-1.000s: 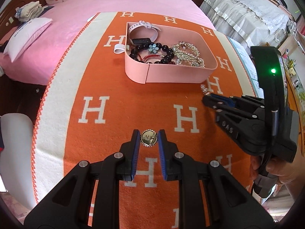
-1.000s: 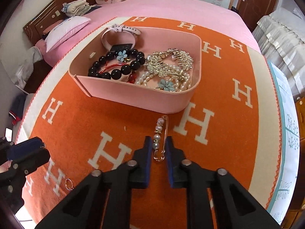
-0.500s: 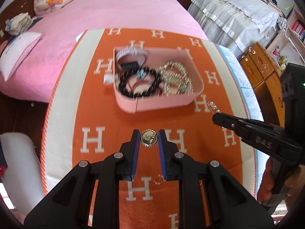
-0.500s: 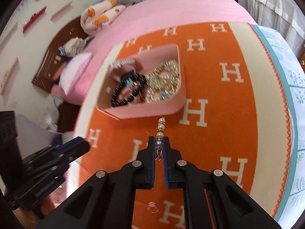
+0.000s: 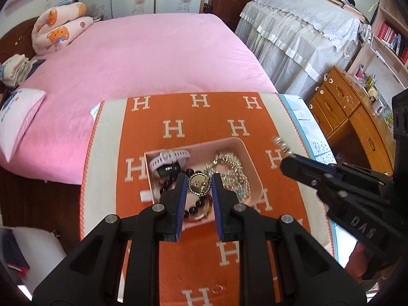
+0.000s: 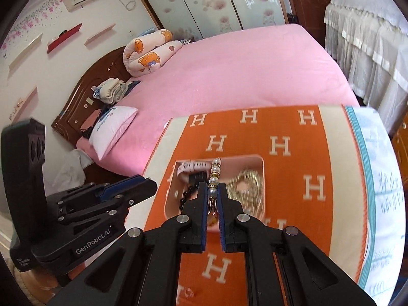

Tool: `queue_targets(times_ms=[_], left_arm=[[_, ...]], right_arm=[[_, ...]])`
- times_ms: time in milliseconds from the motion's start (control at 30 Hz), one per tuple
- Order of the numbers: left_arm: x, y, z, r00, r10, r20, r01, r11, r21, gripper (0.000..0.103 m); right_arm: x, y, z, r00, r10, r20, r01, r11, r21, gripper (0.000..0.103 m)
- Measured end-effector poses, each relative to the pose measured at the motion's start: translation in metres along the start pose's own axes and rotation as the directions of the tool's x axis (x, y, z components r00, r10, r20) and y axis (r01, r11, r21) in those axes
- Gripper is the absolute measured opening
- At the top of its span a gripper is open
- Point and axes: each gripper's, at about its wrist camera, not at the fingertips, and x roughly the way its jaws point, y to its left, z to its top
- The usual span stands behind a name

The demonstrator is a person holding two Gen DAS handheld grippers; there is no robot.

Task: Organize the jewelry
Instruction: 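Lower the gold earring into the pink box with the left tool while the right drops the pin, then withdraw both open tools from the pink box toward the pink-stone rings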

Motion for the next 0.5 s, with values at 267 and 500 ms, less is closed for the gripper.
queue_targets(times_ms=[267,500], left_arm=[[0.034,0.013,0.004,0.997,0.016,-0.077,-0.017,1.000,-0.008,0.054],[0.033,0.020,-0.005,0.998,0.016,-0.058,-0.017,1.000,-0.008,0.054]], right_arm=[[0.037,0.002,0.005,0.995,-0.078,-0.059,0.078,0.997,-0.009,0.029],[0.038,-0.001,-0.011,0.993,-0.101,-0.059,0.101,0.995,0.001,0.029]])
